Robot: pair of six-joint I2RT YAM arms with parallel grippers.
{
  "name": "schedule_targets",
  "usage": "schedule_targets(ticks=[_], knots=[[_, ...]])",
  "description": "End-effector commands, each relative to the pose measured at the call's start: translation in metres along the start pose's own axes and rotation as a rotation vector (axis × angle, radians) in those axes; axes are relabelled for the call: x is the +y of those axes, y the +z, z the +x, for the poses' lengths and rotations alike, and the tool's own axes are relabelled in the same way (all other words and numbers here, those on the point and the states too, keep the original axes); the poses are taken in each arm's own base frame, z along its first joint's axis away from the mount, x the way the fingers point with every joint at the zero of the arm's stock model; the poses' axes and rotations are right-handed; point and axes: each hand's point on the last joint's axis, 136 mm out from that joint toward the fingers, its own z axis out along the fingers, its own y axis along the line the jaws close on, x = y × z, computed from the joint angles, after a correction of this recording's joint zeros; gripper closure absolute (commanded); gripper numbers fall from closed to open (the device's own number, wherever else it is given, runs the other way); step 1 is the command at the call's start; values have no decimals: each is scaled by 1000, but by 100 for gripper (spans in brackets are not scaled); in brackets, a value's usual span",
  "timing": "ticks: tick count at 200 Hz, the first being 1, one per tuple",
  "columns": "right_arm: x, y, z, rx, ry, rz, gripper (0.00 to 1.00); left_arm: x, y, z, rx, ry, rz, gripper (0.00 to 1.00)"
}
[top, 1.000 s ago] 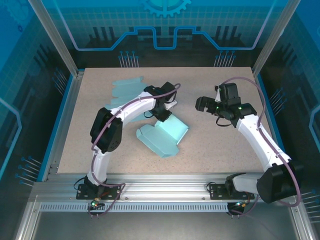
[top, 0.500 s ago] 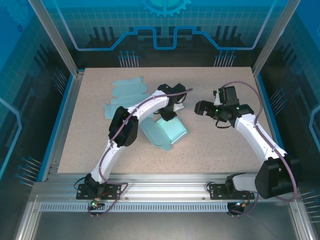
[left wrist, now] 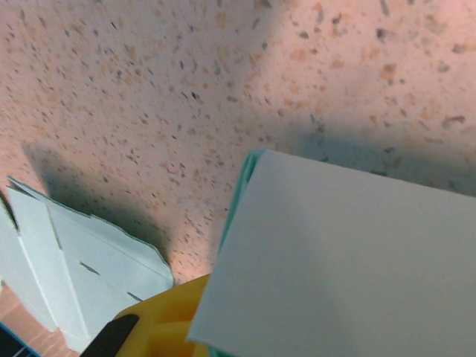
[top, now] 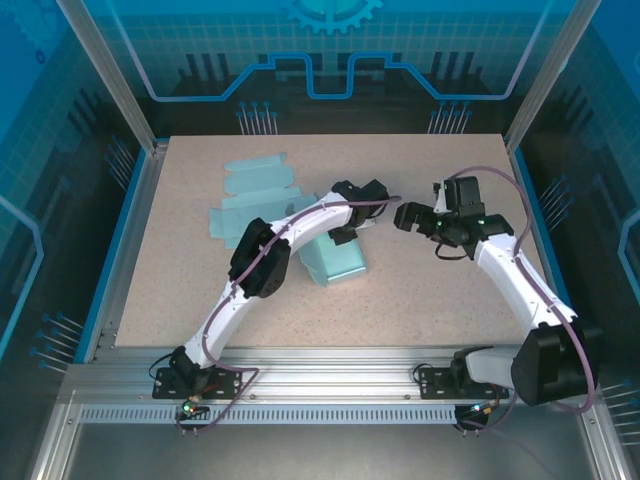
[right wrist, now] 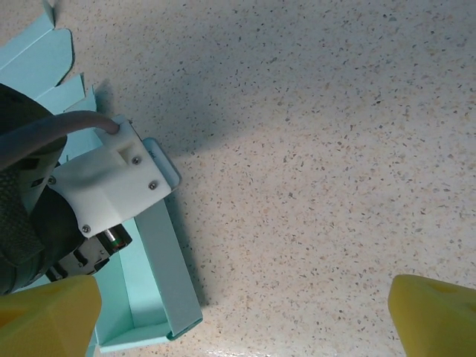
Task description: Fold the paper box
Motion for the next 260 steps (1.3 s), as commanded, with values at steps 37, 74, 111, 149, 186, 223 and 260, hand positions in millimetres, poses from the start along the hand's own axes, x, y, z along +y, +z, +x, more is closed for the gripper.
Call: schedule_targets(ticks=[37, 74, 111, 149, 186, 223, 260], knots=[[-6, -16, -9, -62, 25, 2, 0, 8, 18, -37, -114, 42, -151, 60], [-6, -19, -10, -78, 27, 4, 0, 22, -6, -55, -194, 28, -194, 52], [-6, -23, -12, -90, 24, 7, 0, 35, -34, -64, -249, 13, -216, 39], [-7, -24, -12, -94, 23, 14, 0, 43, -66, -64, -283, -6, -233, 24], [-7, -21, -13, -95, 27, 5, 0, 59, -114, -62, -357, -115, -237, 16], [-6, -18, -12, -86, 24, -3, 0, 80, -165, -42, -432, -365, -222, 12], [-6, -14, -10, -73, 11, -1, 0, 85, -189, 4, -445, -656, -161, 6]])
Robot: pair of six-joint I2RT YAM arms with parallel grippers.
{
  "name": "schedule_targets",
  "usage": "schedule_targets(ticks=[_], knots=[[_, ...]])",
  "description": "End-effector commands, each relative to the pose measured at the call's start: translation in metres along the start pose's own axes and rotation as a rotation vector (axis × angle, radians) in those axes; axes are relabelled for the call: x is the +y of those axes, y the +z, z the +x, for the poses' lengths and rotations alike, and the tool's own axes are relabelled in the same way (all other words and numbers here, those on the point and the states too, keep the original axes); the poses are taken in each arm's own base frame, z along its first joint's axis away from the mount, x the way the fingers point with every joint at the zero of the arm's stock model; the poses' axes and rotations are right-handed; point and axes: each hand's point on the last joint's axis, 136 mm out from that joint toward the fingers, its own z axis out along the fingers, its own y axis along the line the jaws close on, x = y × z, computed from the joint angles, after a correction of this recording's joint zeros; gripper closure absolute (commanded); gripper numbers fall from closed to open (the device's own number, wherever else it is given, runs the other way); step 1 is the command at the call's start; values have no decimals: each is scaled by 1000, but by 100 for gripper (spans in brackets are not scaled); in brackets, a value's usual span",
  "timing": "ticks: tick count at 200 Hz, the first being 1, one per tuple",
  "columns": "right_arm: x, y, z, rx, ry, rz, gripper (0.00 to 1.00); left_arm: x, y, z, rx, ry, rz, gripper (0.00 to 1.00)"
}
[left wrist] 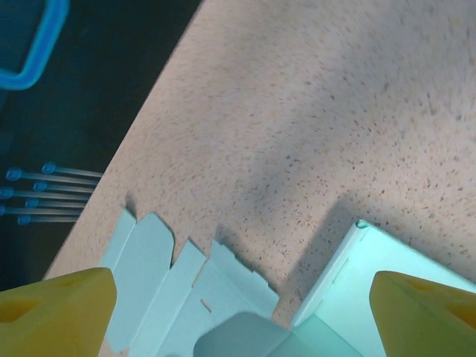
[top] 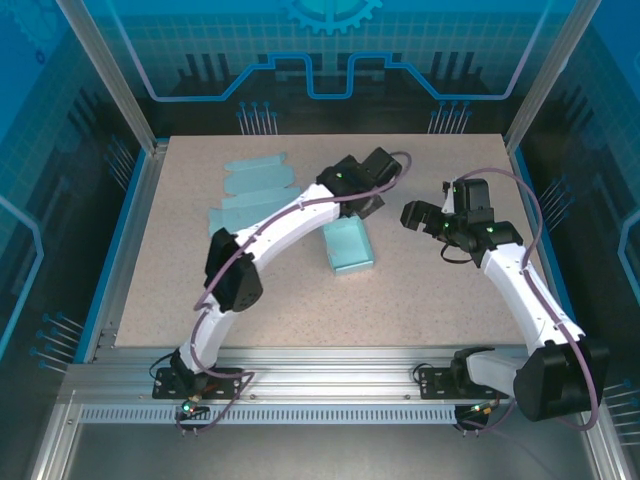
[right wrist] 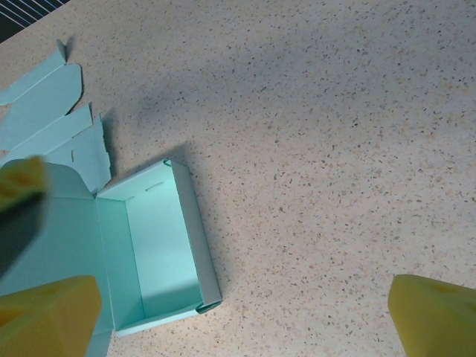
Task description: Fold the paper box
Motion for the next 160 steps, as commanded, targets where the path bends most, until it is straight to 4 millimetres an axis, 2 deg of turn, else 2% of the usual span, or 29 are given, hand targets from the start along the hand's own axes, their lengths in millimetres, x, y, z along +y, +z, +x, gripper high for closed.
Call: schedule_targets(ticks=[1, 24, 41, 91, 107, 139, 160], knots=[[-2, 4, 0, 4, -3, -6, 0, 27, -33, 23, 36, -255, -21, 6], [-3, 8, 1, 14, -17, -4, 0, 33, -38, 58, 111, -395, 0, 6], [-6, 11, 3, 24, -22, 8, 0, 28, -37, 78, 150, -477, 51, 6], [-2, 15, 5, 39, -21, -20, 0, 13, -25, 103, 207, -595, 148, 9], [-2, 13, 6, 37, -23, -18, 0, 9, -18, 109, 228, -599, 165, 20], [-3, 7, 5, 23, -26, -11, 0, 5, -12, 106, 219, -574, 183, 52], [-3, 6, 5, 21, -27, -5, 0, 8, -10, 97, 200, -522, 182, 61]])
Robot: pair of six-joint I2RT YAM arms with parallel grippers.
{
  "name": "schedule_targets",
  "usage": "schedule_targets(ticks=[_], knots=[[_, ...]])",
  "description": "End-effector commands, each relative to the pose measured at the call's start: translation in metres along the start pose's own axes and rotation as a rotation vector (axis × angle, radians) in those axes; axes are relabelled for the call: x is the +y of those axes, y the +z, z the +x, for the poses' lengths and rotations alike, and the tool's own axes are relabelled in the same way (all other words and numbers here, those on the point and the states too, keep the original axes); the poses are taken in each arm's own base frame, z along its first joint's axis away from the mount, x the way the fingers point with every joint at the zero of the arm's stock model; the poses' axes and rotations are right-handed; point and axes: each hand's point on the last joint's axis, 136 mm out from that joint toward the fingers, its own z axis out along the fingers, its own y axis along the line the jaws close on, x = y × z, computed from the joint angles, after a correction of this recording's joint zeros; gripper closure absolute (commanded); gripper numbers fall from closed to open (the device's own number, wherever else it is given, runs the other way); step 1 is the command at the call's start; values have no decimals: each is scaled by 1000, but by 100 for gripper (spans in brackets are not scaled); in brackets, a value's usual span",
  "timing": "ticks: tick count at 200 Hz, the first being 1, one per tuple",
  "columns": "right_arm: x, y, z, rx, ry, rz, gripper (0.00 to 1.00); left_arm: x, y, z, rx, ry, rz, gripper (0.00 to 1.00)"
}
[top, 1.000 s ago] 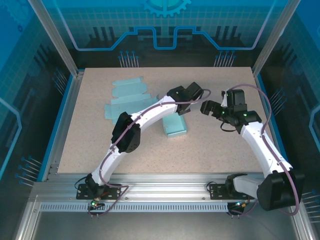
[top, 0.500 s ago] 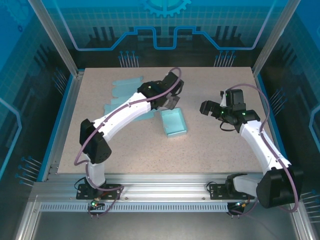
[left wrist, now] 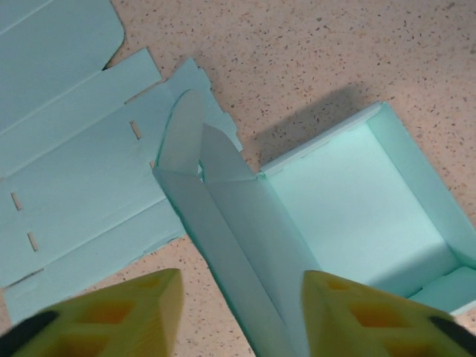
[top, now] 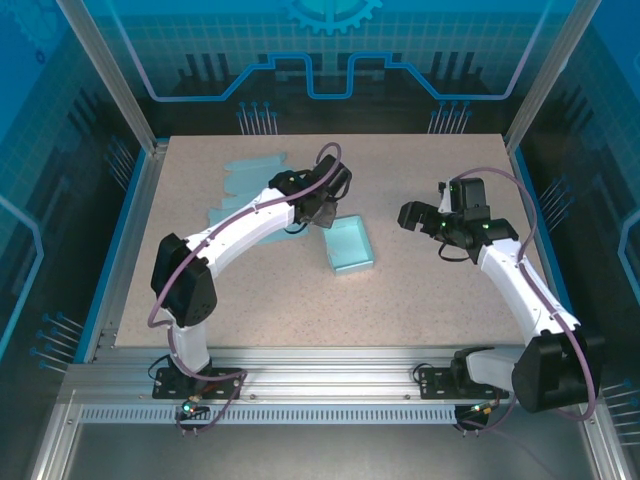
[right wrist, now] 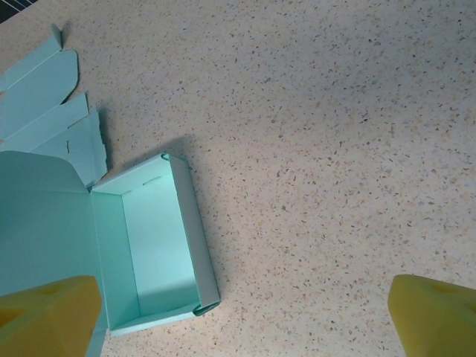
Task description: Fold the paper box
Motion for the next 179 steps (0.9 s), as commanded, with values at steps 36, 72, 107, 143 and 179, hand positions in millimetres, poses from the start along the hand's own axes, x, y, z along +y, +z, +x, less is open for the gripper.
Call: schedule_targets(ticks=[36, 72, 107, 143, 179], knots=[[-5, -7, 2, -6, -10, 16, 0, -11, 11, -26, -11, 181, 3, 73], [-8, -10, 1, -13, -12, 33, 0, -15, 19, -46, -52, 354, -29, 88], [-10, -10, 1, -13, -15, 44, 0, -30, 30, -60, -131, 647, -14, 91], [-10, -7, 3, -8, -27, 39, 0, -53, 42, -79, -298, 943, 3, 94], [-11, -4, 2, -14, -37, 40, 0, -101, 36, -80, -486, 1135, 207, 93]])
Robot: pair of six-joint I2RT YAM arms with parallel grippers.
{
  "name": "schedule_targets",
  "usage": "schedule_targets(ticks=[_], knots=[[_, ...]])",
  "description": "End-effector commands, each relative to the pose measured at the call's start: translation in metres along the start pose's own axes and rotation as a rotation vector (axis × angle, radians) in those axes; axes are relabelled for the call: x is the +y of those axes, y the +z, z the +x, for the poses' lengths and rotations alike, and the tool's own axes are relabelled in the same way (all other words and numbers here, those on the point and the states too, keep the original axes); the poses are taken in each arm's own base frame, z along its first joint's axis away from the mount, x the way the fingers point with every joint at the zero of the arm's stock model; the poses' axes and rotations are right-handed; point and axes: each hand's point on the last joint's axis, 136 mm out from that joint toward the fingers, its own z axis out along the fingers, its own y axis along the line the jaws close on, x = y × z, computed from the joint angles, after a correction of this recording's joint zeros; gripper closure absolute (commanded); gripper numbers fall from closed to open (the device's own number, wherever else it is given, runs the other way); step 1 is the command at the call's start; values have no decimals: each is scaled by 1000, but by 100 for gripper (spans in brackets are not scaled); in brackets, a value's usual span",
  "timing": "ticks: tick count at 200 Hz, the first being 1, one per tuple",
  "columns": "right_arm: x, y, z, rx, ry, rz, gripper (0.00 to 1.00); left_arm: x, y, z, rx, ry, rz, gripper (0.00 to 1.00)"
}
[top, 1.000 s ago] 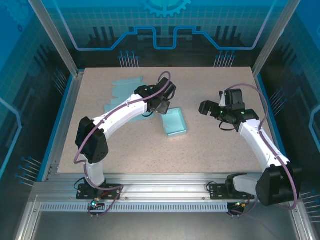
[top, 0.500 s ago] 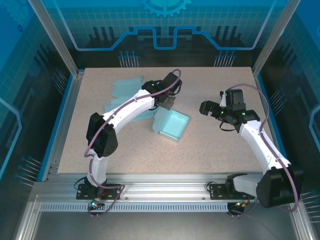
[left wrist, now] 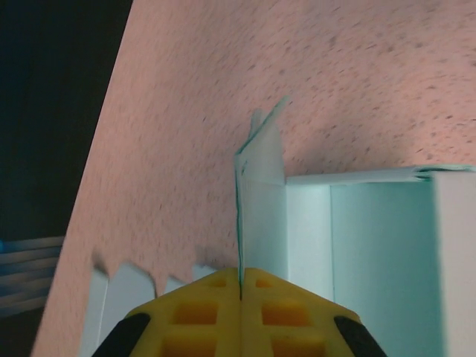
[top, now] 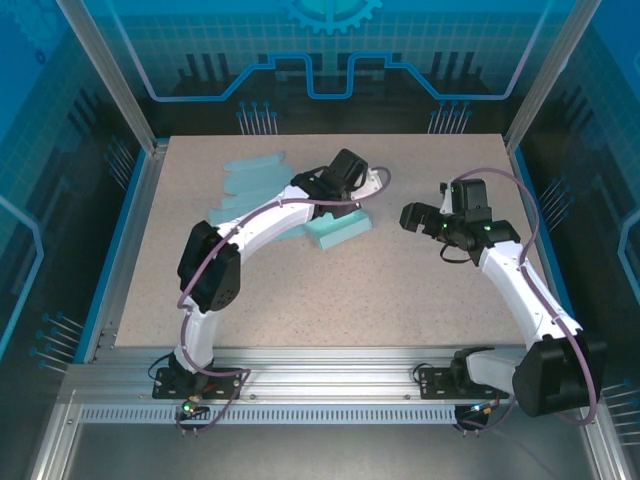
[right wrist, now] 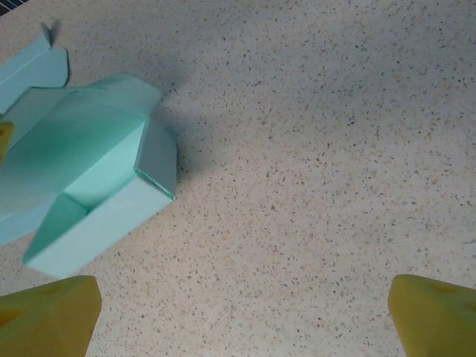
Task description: Fold the paper box
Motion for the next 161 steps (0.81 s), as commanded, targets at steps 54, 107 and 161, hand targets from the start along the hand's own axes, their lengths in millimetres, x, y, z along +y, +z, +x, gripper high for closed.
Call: schedule_targets(ticks=[54, 107, 161], knots=[[-6, 1, 0, -19, -28, 12, 0, -17, 0, -67, -297, 281, 71, 93], [-7, 4, 1, -36, -69, 5, 0, -37, -20, -65, -296, 269, 204, 90], [-11, 4, 5, -33, -105, 19, 6, -56, -43, -49, -236, 284, 333, 90]])
